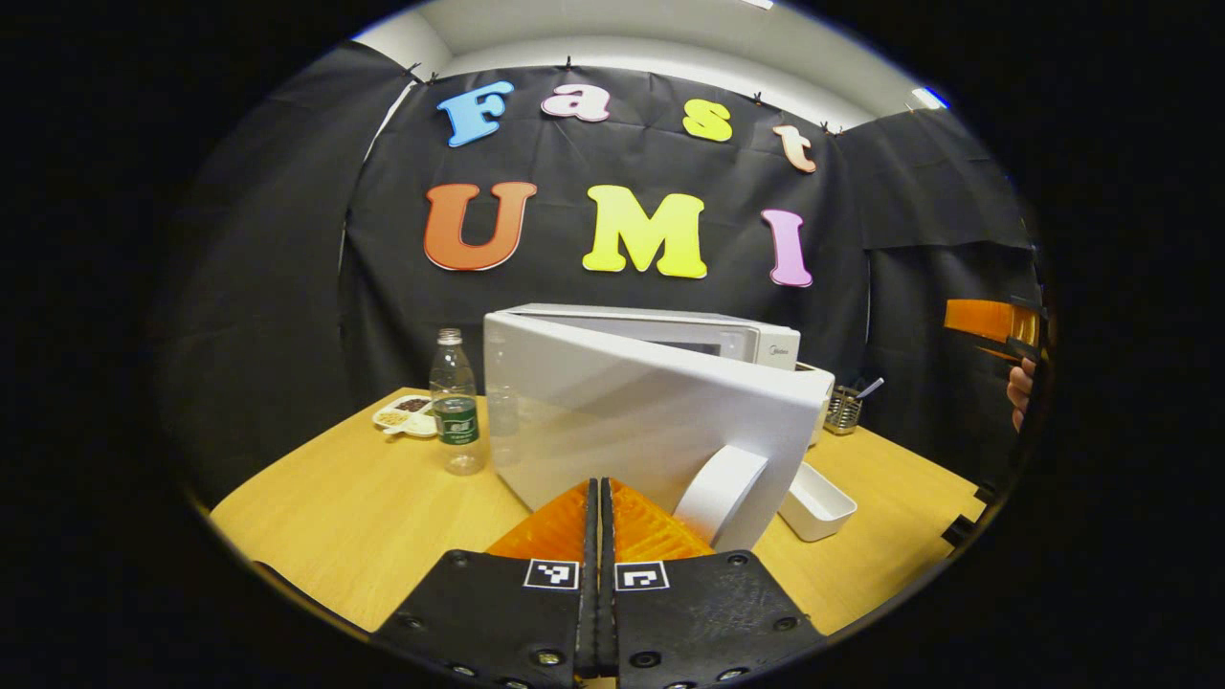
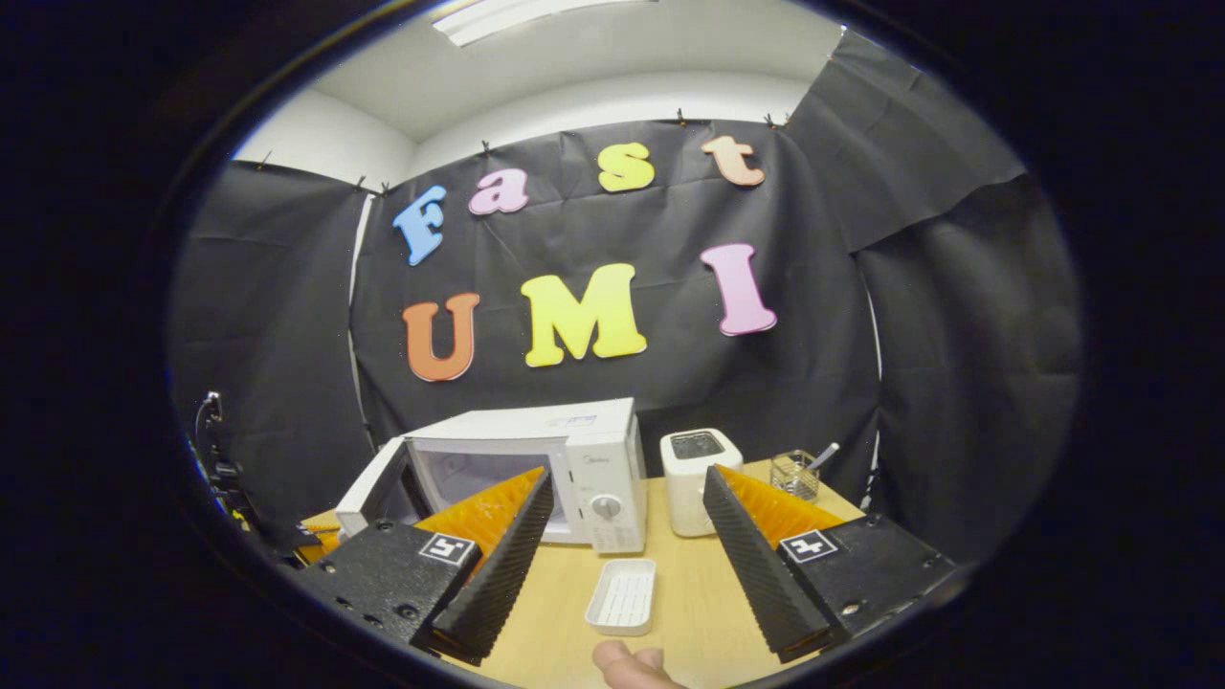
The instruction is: Open the microwave oven with the left hand, put the food in, and close the microwave oven.
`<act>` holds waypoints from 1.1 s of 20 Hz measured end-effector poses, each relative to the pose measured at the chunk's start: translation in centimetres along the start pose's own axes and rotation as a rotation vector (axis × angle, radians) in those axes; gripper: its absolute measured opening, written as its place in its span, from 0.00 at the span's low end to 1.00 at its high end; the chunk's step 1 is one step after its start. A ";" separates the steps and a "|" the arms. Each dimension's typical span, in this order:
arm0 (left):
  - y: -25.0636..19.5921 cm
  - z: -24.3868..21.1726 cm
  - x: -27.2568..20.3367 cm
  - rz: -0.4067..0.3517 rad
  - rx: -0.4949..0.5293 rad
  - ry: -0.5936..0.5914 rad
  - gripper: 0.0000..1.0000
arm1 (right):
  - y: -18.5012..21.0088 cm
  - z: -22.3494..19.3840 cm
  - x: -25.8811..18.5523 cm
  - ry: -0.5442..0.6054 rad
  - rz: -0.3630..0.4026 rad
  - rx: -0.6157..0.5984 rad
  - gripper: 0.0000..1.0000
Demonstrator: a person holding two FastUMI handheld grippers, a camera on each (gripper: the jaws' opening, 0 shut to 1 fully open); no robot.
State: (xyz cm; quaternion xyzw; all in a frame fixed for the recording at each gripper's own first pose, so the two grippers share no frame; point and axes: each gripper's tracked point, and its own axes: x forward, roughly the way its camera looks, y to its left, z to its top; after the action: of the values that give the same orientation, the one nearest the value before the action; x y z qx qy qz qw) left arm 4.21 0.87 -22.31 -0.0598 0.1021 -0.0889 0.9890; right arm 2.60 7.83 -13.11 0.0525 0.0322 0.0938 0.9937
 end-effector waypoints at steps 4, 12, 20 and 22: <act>-3.0 -0.2 3.1 -0.065 0.012 0.009 0.00 | -2.6 0.5 0.0 -0.004 -0.036 0.010 1.00; -6.8 -0.1 8.7 -0.109 0.065 0.020 0.00 | -5.2 1.0 0.2 -0.022 -0.062 -0.017 1.00; -8.8 1.3 15.9 -0.126 0.017 0.005 0.00 | -6.6 1.2 0.3 -0.031 -0.057 -0.012 1.00; -8.9 1.2 18.0 -0.114 -0.013 0.014 0.00 | -7.0 1.2 0.0 -0.024 -0.065 -0.010 0.90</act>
State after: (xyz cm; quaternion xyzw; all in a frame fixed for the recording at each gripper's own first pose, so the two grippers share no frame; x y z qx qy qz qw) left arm 20.38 -11.13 -23.41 -0.0712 0.1060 -0.1446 0.9812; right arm 4.00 0.86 -12.72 0.0475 0.0212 0.0610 0.9968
